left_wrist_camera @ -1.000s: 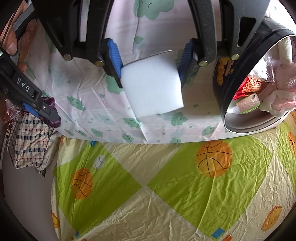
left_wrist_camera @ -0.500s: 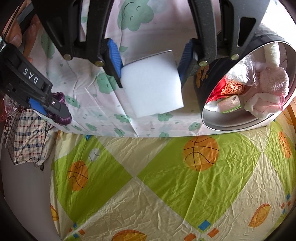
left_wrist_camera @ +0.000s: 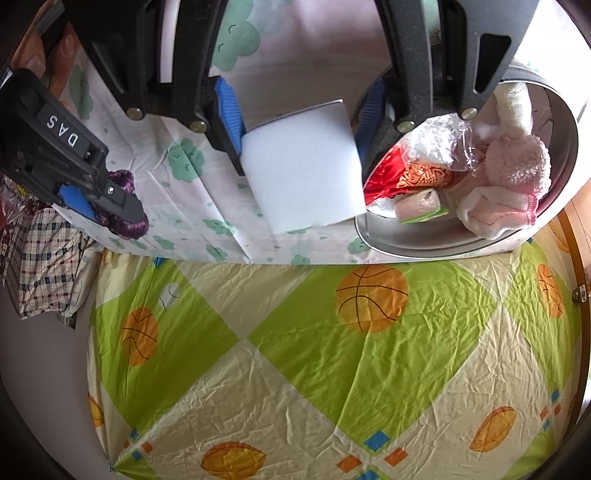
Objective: Organize soft objects
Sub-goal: 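Lift and carry the sponge and scrunchie toward the tin with both tools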
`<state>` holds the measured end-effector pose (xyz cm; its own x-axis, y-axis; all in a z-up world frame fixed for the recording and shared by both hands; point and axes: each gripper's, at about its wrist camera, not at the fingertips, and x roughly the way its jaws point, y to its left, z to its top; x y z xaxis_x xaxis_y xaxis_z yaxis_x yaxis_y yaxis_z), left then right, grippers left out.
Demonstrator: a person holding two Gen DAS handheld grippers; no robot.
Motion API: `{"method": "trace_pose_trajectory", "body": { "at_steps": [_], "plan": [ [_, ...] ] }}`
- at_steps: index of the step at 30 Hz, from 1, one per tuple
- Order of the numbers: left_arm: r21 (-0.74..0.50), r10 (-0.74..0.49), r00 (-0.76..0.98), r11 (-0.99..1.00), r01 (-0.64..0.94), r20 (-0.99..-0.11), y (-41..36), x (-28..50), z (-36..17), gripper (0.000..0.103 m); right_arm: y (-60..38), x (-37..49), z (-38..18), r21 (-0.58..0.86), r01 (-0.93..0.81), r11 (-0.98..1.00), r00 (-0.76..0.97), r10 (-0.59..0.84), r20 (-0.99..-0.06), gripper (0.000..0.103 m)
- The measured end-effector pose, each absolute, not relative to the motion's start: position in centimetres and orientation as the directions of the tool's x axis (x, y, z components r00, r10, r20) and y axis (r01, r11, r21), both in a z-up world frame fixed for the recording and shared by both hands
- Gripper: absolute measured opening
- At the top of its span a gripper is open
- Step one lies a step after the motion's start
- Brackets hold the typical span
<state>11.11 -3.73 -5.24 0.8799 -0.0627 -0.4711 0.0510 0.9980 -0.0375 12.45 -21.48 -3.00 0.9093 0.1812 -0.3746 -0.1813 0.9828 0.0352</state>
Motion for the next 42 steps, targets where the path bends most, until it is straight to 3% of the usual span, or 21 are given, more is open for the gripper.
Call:
{"method": "trace_pose_trajectory", "body": {
  "at_steps": [42],
  "plan": [
    [-0.055,0.01,0.918,0.998,-0.035,-0.396,2.0,8.8,-4.4,0.055,-14.4,11.8,-3.3,0.008,-0.311,0.95,0.878,0.291,-0.38,0.046]
  ]
}}
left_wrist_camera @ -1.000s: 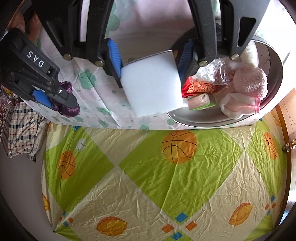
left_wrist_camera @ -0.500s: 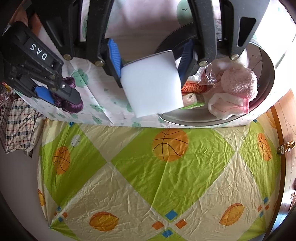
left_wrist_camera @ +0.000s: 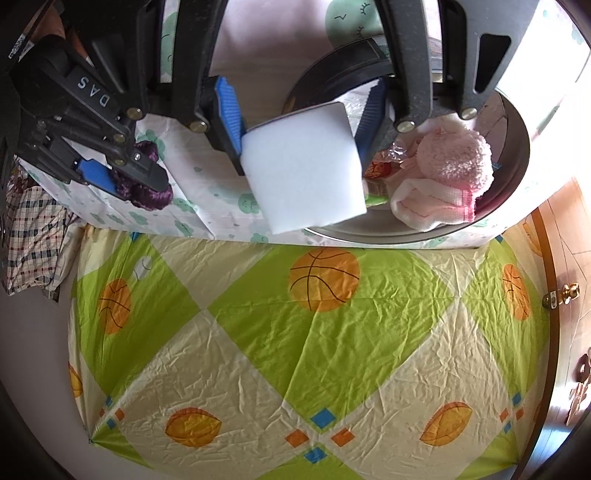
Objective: Organize soft objects
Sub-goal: 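Lift and carry the sponge and scrunchie toward the tin with both tools, then lower the scrunchie and sponge into the tin and open both tools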
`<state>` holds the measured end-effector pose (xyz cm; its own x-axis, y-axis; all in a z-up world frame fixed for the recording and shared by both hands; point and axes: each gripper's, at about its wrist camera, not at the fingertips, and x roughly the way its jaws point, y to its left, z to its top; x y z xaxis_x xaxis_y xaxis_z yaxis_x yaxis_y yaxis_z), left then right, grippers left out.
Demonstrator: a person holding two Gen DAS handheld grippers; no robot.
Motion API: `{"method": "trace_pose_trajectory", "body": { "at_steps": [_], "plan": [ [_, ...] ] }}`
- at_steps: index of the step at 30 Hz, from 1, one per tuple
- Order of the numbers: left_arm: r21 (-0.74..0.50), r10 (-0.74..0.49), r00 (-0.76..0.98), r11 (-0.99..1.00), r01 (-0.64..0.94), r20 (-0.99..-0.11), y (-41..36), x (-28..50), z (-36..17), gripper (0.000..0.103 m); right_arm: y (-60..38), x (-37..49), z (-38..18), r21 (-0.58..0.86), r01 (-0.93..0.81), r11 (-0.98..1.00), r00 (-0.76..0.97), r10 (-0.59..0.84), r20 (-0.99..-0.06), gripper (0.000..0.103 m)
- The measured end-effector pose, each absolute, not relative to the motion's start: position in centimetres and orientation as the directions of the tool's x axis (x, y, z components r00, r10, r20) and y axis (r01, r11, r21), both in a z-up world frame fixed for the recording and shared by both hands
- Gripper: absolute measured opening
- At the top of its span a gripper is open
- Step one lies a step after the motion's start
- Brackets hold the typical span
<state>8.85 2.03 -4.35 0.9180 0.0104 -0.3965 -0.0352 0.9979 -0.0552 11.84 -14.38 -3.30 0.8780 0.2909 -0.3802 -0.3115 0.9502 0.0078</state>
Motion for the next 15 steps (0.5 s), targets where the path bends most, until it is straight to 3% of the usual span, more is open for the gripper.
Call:
{"method": "trace_pose_trajectory", "body": {
  "at_steps": [15],
  "plan": [
    [-0.058,0.035,0.932,0.997,-0.06,-0.362,5.1,7.6,-2.0,0.055,-12.2,12.4,-0.5,-0.008,-0.361,0.933,0.879,0.337,-0.336,0.046]
  ]
}}
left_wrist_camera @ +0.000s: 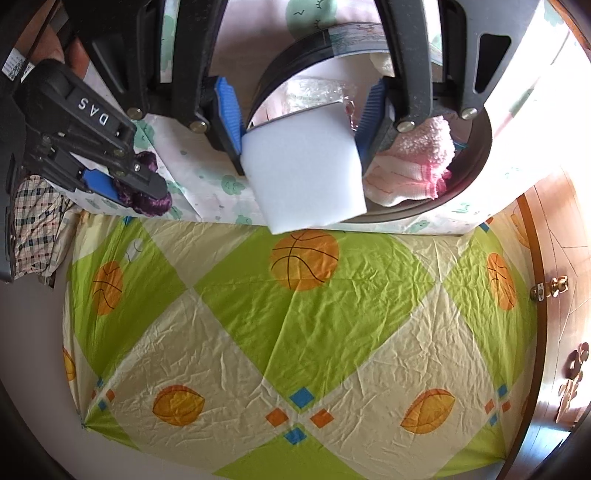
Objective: Organize soft objects
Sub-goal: 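Lower the scrunchie and sponge into the tin and open both tools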
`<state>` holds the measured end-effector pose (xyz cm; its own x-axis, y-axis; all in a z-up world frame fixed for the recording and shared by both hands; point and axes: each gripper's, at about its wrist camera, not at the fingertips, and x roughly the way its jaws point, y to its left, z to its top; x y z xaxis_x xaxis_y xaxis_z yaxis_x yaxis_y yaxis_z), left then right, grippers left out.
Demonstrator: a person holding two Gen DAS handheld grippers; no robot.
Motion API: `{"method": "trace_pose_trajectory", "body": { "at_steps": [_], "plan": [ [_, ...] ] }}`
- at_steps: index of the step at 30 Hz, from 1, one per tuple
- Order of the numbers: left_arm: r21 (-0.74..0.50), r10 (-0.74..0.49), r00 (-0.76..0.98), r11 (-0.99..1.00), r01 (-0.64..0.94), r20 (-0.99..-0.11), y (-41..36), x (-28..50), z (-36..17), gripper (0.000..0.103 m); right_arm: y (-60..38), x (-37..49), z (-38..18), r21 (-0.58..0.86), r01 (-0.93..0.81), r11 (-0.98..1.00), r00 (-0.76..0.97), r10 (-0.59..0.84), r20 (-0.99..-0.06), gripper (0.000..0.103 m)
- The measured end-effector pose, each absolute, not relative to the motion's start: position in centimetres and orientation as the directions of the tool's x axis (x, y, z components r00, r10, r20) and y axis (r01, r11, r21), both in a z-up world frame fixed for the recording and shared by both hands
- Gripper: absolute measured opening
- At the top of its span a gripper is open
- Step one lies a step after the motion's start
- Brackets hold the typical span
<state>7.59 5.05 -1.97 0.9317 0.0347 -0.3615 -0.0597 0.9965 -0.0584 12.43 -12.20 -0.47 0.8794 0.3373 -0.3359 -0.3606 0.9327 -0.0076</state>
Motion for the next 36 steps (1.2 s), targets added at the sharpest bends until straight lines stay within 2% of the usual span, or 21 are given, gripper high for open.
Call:
{"method": "trace_pose_trajectory", "body": {
  "at_steps": [8,13,23,27,36],
  "plan": [
    [-0.06,0.036,0.935,0.996,-0.061,-0.352,7.8,7.8,0.3,0.055,-9.5,13.5,2.2,-0.027,-0.414,0.91,0.869,0.386,-0.31,0.046],
    [-0.043,0.041,0.919,0.997,-0.063,-0.393,9.3,9.0,0.7,0.055,-7.4,14.9,2.8,-0.011,-0.45,0.893,0.844,0.421,-0.332,0.046],
    [-0.075,0.039,0.836,0.993,-0.095,-0.547,13.3,12.6,-0.7,0.055,-3.6,18.9,1.4,0.041,-0.492,0.87,0.765,0.455,-0.456,0.046],
    [-0.088,0.034,0.808,0.99,-0.106,-0.588,14.2,13.5,-1.4,0.055,-2.6,20.3,0.2,0.057,-0.496,0.867,0.731,0.452,-0.511,0.046],
    [-0.098,0.009,0.758,0.991,-0.096,-0.652,14.4,14.6,-2.9,0.055,-1.0,21.7,-1.4,0.042,-0.508,0.86,0.693,0.438,-0.573,0.047]
  ]
}}
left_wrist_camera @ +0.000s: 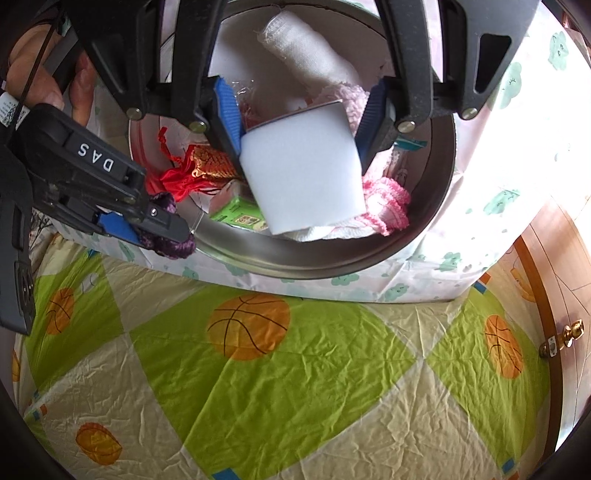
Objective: Organize soft objects
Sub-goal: 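Lower the scrunchie and sponge into the tin and open both tools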
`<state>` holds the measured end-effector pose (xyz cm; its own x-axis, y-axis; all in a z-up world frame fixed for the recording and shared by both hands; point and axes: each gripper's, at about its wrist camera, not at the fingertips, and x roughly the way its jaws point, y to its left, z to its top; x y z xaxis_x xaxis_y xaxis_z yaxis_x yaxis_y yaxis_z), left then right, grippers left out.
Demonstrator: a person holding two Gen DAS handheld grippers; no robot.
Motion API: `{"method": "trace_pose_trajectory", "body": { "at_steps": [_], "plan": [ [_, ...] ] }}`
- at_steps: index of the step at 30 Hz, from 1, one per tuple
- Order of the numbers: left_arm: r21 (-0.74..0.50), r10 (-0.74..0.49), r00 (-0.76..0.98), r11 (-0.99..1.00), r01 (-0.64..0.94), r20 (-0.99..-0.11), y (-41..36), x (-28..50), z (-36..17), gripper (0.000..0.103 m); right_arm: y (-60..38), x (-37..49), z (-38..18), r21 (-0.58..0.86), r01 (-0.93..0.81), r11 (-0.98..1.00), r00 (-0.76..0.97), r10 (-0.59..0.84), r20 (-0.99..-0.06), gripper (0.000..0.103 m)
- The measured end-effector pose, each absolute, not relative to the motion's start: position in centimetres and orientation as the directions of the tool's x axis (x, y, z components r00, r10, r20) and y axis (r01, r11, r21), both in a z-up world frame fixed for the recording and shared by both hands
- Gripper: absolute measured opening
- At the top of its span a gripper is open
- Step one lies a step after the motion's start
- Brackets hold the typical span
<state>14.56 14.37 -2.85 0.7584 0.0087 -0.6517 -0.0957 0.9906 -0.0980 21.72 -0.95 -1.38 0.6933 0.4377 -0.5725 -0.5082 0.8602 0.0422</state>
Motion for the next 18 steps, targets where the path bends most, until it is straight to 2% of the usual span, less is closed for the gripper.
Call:
{"method": "trace_pose_trajectory", "body": {
  "at_steps": [5,8,11,13,15,18],
  "plan": [
    [-0.071,0.016,0.734,0.994,-0.087,-0.679,14.0,15.0,-3.6,0.056,0.0,21.8,-2.2,0.028,-0.524,0.851,0.67,0.432,-0.604,0.047],
    [-0.053,0.017,0.723,0.996,-0.074,-0.691,13.5,14.9,-4.1,0.06,0.2,21.8,-2.8,0.035,-0.536,0.843,0.652,0.44,-0.617,0.047],
    [-0.025,0.036,0.721,0.997,-0.074,-0.692,13.1,14.9,-4.3,0.066,0.4,21.6,-3.3,0.043,-0.556,0.83,0.625,0.452,-0.636,0.06],
    [-0.016,0.04,0.721,0.997,-0.071,-0.692,13.0,14.8,-4.3,0.083,0.4,21.2,-3.3,0.037,-0.564,0.825,0.628,0.458,-0.63,0.07],
    [-0.011,0.042,0.727,0.998,-0.068,-0.686,12.8,14.5,-4.2,0.094,0.0,20.9,-3.0,0.044,-0.564,0.825,0.63,0.464,-0.623,0.074],
    [0.0,0.067,0.741,0.996,-0.09,-0.668,12.9,13.7,-3.7,0.097,-0.7,20.4,-2.4,0.055,-0.557,0.828,0.639,0.47,-0.608,0.083]
  ]
}}
